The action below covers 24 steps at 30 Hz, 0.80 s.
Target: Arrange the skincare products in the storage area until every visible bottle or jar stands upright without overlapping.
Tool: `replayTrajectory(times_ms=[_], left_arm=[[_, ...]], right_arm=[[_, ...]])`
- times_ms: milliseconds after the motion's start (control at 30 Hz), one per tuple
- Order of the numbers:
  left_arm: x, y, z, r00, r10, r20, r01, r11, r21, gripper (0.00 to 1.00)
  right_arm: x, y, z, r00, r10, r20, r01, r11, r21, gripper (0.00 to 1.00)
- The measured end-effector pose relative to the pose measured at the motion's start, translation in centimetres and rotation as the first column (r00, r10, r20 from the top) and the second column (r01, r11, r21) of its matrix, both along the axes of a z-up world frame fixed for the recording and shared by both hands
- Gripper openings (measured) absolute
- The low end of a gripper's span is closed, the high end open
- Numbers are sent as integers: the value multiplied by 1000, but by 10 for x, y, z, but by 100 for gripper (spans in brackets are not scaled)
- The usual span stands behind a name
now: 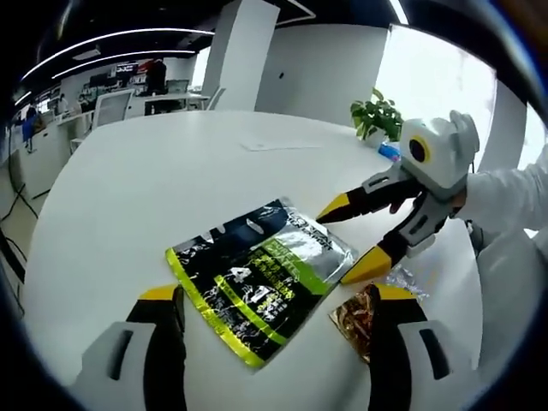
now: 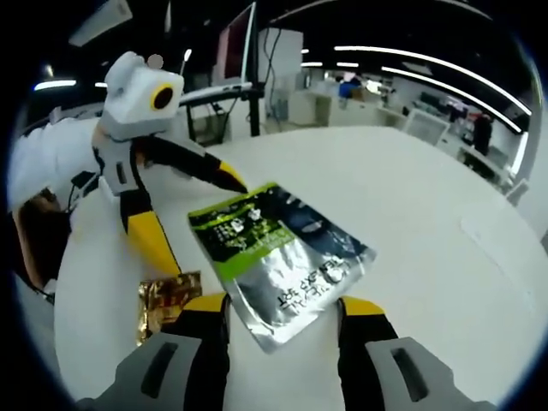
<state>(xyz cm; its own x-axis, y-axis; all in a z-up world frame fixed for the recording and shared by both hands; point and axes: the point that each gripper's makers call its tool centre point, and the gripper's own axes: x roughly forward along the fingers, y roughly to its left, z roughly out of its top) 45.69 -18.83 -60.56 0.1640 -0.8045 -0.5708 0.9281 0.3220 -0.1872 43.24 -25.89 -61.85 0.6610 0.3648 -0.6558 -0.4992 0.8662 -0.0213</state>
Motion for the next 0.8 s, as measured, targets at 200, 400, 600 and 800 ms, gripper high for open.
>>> replayTrajectory(times_ms=[200, 400, 600, 800], left_arm=[[1, 2, -6, 997, -21, 73, 17, 998, 60, 74], [2, 6, -5, 991, 3, 132, -16, 995, 99, 60], [6, 7, -4, 989, 23, 148, -38, 994, 102, 51], [4, 5, -2, 991, 45, 130, -56, 995, 88, 50]], right_arm=[[-1, 0, 4, 999, -39, -14, 39, 998, 51, 41], [-2, 0, 7, 998, -59, -19, 60, 995, 81, 39], [-2, 1, 12, 996, -83, -19, 85, 988, 128, 37], [-9, 3, 4, 998, -59, -22, 61, 994, 95, 39]])
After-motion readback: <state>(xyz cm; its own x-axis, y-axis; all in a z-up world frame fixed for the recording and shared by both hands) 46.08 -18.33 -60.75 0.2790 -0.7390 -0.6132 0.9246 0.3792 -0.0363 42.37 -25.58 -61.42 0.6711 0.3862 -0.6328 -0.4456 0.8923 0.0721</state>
